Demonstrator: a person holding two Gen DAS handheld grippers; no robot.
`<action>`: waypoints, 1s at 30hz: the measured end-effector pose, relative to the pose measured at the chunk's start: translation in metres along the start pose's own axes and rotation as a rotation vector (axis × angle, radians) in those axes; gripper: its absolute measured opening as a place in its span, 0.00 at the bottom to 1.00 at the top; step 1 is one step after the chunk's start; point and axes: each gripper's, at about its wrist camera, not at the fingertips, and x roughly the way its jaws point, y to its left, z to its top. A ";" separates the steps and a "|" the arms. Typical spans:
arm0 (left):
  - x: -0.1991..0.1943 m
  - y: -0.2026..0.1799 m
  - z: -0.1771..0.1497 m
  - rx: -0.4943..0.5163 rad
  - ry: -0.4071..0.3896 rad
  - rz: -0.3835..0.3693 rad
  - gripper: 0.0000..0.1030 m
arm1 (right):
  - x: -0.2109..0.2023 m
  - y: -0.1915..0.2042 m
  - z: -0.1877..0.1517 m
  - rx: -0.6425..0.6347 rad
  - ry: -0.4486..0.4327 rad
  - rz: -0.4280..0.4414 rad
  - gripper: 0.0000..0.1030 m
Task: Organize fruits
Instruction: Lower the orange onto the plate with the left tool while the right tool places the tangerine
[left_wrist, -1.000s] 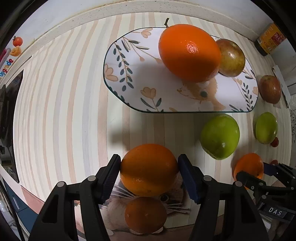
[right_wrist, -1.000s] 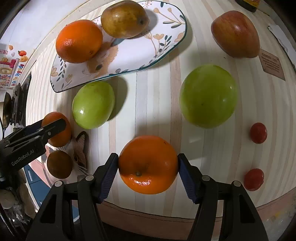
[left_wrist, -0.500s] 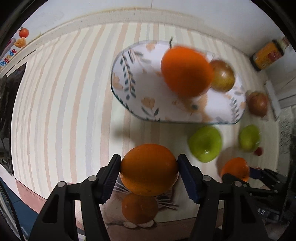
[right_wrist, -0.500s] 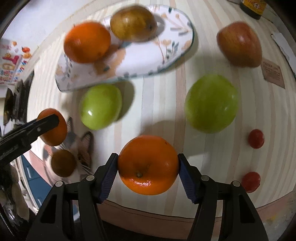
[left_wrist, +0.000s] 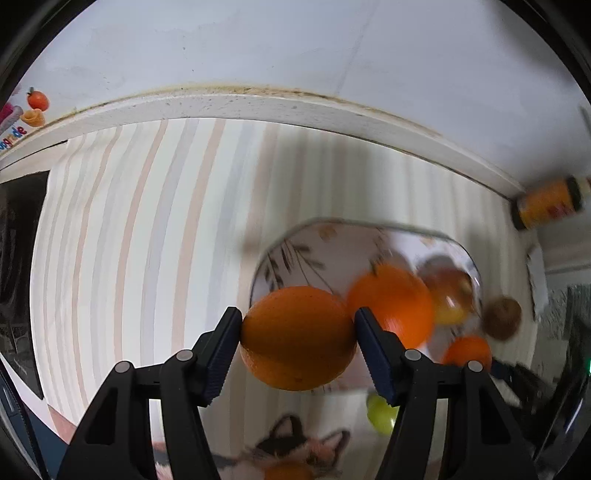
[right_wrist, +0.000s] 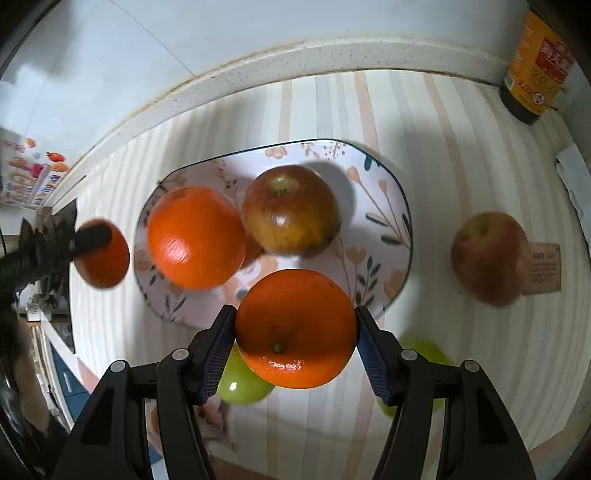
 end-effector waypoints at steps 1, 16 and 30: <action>0.007 0.002 0.011 -0.009 0.011 0.000 0.59 | 0.004 0.000 0.002 0.003 0.007 -0.004 0.64; 0.053 -0.010 0.046 -0.016 0.115 -0.030 0.60 | 0.024 -0.021 0.008 0.067 0.039 0.049 0.65; 0.002 -0.010 0.009 0.032 -0.020 0.057 0.86 | -0.019 -0.021 -0.005 0.044 -0.043 -0.056 0.92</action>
